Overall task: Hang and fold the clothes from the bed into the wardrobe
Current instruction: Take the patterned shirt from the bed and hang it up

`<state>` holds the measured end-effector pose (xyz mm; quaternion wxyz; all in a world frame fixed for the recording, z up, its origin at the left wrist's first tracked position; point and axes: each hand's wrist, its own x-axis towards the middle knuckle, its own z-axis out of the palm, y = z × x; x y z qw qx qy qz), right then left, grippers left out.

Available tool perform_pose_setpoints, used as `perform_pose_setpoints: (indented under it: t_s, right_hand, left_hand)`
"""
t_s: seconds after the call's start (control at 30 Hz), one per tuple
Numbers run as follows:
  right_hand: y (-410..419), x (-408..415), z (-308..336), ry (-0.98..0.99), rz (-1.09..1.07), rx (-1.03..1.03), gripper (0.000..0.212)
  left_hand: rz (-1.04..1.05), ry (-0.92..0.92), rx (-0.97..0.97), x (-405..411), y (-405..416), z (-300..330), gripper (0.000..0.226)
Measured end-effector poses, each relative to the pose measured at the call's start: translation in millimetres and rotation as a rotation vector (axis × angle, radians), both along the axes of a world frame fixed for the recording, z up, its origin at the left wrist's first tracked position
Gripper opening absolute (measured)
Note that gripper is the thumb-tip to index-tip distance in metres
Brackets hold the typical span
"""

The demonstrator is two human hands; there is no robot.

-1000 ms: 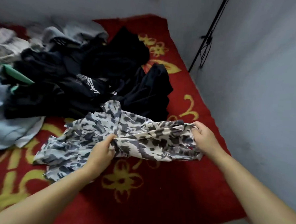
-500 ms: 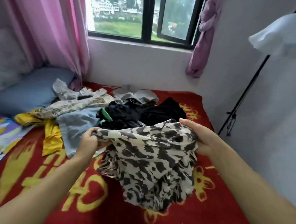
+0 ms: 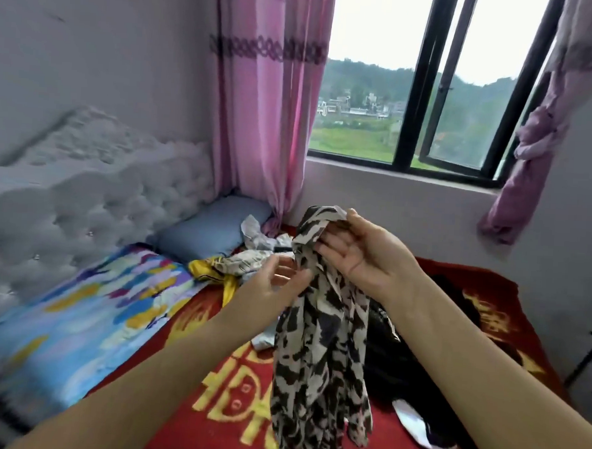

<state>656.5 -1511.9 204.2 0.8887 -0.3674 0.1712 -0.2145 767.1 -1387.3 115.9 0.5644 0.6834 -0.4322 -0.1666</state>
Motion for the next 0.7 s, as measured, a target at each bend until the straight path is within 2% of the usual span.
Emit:
perform_pose_setpoints:
  t_s: [0.17,0.27,0.33,0.4,0.47,0.57,0.63,0.7]
  right_hand:
    - [50,22,17,-0.11,0.057,-0.034,0.028]
    - [71,28,22,-0.144,0.109,-0.113,0.028]
    - [80,30,26,-0.159,0.132,-0.147,0.031]
    - [85,31,30,-0.167,0.14,-0.17,0.03]
    - [85,31,31,-0.171,0.138,-0.158,0.03]
    - [76,32,27,-0.132,0.123,-0.083,0.027]
    - [76,36,19,-0.046,0.137,-0.039,0.022]
    - [79,42,6,0.033,0.178,-0.041,0.018]
  left_hand:
    - [0.243,-0.336,-0.03,-4,34,3,0.062]
    - [0.347,-0.508,-0.115,1,41,10,0.054]
    - [0.354,-0.57,-0.072,10,43,20,0.046]
    - [0.374,-0.591,0.008,24,49,30,0.028]
    - [0.395,-0.454,-0.007,42,62,37,0.019]
    - [0.454,-0.112,-0.157,62,97,54,0.021]
    - [0.503,0.012,-0.177,66,115,67,0.026]
    - [0.464,0.122,-0.174,63,129,78,0.028]
